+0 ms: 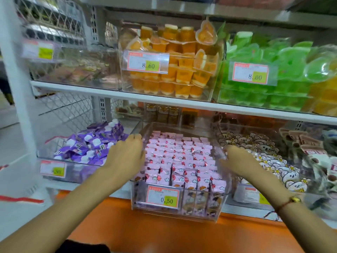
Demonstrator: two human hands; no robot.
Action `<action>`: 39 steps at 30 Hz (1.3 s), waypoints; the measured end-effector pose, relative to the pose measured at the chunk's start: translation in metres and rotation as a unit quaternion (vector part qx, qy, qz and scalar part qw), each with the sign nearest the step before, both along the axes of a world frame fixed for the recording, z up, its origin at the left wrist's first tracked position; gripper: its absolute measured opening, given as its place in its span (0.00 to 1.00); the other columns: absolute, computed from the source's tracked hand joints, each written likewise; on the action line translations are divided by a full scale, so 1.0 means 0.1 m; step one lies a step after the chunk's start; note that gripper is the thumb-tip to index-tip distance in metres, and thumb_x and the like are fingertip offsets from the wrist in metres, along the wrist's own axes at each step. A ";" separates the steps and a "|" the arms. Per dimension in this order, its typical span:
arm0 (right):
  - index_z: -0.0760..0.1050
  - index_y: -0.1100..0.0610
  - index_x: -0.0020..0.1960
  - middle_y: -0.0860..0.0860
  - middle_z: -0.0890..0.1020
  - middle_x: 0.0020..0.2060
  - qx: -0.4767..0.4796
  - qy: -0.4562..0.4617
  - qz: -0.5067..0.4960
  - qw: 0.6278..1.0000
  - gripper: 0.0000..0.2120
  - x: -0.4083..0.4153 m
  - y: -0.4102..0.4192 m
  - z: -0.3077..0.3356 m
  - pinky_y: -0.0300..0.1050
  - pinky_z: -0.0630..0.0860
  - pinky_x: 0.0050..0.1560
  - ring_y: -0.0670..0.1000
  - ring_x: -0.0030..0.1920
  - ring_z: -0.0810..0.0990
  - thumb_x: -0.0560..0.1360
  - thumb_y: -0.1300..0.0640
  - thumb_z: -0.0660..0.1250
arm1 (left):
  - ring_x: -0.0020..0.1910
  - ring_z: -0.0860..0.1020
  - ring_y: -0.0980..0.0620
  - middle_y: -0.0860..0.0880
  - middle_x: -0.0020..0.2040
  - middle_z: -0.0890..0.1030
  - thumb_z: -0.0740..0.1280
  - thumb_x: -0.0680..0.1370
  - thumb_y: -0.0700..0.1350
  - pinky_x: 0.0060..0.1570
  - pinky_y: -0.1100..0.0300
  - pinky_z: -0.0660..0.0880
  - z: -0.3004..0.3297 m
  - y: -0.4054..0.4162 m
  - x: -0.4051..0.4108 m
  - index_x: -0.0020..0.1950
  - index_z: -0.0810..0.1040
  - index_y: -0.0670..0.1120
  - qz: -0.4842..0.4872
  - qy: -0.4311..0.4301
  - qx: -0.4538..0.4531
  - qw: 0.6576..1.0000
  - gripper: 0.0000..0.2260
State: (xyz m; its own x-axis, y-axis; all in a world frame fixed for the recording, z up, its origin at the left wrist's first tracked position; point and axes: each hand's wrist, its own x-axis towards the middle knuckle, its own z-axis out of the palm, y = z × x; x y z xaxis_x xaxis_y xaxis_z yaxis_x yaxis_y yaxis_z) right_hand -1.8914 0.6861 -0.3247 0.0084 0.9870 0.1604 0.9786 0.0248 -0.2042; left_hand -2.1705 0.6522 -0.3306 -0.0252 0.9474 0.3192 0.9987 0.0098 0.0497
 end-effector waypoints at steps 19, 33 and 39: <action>0.76 0.56 0.36 0.53 0.79 0.25 0.143 0.162 -0.009 0.976 0.11 0.02 -0.06 -0.21 0.50 0.78 0.29 0.57 0.28 0.79 0.76 0.59 0.61 | 0.30 0.69 0.42 0.49 0.24 0.67 0.59 0.81 0.46 0.30 0.54 0.58 -0.35 0.24 0.10 0.28 0.61 0.48 0.024 -0.345 0.151 0.926 0.21; 0.76 0.60 0.43 0.55 0.80 0.30 0.171 0.109 -0.014 0.979 0.07 -0.08 0.21 -0.19 0.44 0.70 0.28 0.57 0.29 0.76 0.76 0.61 0.60 | 0.41 0.78 0.34 0.36 0.38 0.80 0.58 0.82 0.47 0.34 0.51 0.65 -0.45 0.72 0.10 0.45 0.78 0.40 0.019 -0.325 0.204 0.923 0.15; 0.75 0.63 0.41 0.60 0.80 0.34 0.141 0.061 -0.022 0.988 0.09 -0.06 0.27 -0.20 0.45 0.72 0.31 0.59 0.33 0.77 0.77 0.60 0.60 | 0.42 0.78 0.36 0.38 0.40 0.80 0.57 0.82 0.45 0.35 0.53 0.67 -0.42 0.71 0.06 0.45 0.77 0.42 0.006 -0.306 0.137 0.942 0.13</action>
